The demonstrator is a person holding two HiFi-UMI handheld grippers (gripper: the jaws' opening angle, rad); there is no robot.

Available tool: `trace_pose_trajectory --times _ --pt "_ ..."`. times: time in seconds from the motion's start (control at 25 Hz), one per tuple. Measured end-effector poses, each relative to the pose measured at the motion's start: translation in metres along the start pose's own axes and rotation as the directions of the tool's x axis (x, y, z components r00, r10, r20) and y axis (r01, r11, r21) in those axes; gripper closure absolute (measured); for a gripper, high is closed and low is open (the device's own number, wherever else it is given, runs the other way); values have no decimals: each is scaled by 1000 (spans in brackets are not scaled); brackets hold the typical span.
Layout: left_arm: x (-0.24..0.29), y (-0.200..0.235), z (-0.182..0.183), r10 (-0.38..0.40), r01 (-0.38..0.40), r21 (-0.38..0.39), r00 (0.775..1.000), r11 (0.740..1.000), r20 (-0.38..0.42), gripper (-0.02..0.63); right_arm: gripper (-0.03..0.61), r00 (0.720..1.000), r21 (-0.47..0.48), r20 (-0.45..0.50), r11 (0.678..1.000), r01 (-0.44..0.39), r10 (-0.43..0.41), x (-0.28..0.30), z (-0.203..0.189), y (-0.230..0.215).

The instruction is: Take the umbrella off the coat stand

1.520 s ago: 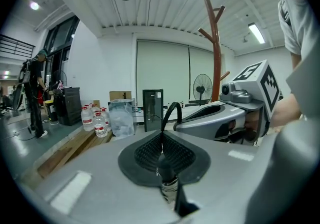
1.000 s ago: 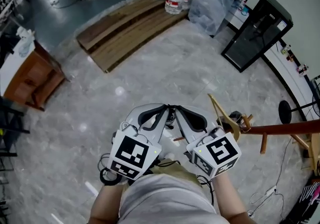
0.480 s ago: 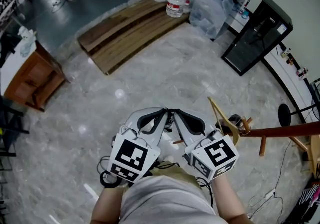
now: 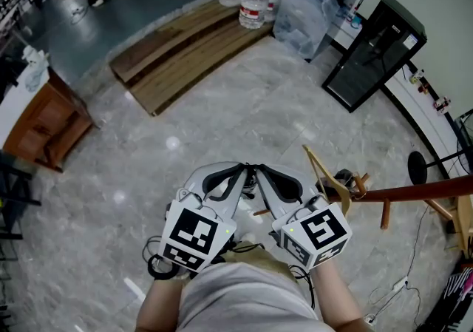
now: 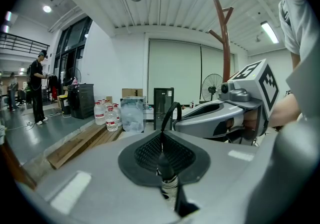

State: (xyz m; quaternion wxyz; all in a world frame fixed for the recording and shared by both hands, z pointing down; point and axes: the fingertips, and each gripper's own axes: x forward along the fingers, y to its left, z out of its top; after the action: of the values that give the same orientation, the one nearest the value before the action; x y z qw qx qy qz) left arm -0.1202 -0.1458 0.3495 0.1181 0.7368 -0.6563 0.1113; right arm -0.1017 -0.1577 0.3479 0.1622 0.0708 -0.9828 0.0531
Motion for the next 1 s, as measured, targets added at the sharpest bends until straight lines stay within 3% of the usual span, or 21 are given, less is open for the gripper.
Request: trace_pose_trajectory --times 1.0 --pt "7 1 7 -57 57 27 998 998 8 597 575 999 3 4 999 54 -54 -1 5 -7"
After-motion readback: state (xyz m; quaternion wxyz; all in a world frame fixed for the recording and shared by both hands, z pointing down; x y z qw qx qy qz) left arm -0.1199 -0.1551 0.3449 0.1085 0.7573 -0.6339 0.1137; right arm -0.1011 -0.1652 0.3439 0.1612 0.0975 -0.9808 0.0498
